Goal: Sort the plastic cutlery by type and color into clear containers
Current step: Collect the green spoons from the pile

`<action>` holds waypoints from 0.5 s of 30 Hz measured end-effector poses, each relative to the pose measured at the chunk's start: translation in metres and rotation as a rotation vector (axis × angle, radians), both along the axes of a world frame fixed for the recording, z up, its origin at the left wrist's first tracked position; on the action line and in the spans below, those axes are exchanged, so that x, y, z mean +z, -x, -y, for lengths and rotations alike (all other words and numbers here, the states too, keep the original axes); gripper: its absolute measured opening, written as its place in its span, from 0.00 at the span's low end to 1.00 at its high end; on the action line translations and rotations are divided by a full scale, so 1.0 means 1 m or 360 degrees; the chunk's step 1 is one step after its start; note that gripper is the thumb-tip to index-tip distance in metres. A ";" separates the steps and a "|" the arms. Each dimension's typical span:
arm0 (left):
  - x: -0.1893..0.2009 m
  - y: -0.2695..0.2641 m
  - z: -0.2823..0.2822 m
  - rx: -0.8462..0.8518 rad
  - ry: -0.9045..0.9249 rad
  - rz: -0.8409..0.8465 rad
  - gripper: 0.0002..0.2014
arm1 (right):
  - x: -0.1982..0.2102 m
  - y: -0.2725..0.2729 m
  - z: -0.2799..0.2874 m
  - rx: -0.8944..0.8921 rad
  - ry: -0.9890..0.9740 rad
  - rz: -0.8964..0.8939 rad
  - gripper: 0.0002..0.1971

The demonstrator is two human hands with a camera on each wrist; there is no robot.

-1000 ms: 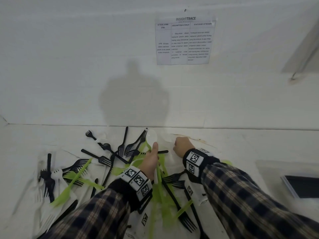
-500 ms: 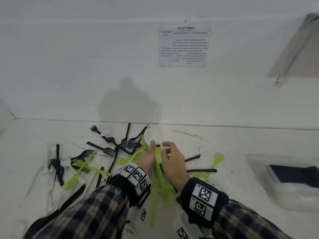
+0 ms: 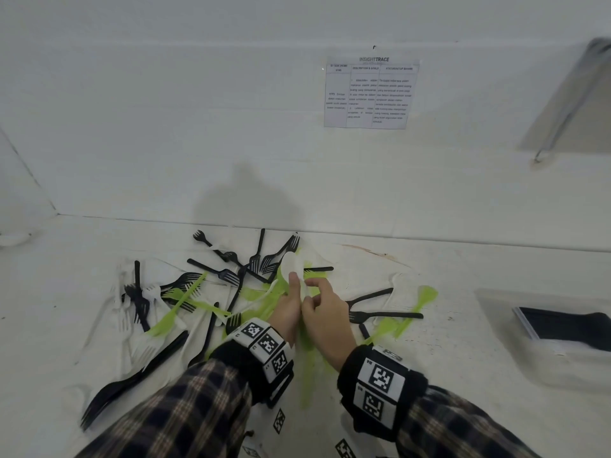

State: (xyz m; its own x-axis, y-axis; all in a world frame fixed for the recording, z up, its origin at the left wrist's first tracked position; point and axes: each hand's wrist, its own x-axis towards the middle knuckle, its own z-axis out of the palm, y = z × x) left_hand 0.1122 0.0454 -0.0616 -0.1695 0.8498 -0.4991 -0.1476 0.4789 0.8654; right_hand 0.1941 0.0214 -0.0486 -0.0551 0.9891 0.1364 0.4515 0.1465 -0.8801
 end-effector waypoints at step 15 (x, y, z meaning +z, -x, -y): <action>-0.010 0.022 0.009 0.0111 0.0051 0.0348 0.26 | 0.005 0.025 0.012 0.0102 -0.0051 0.0193 0.13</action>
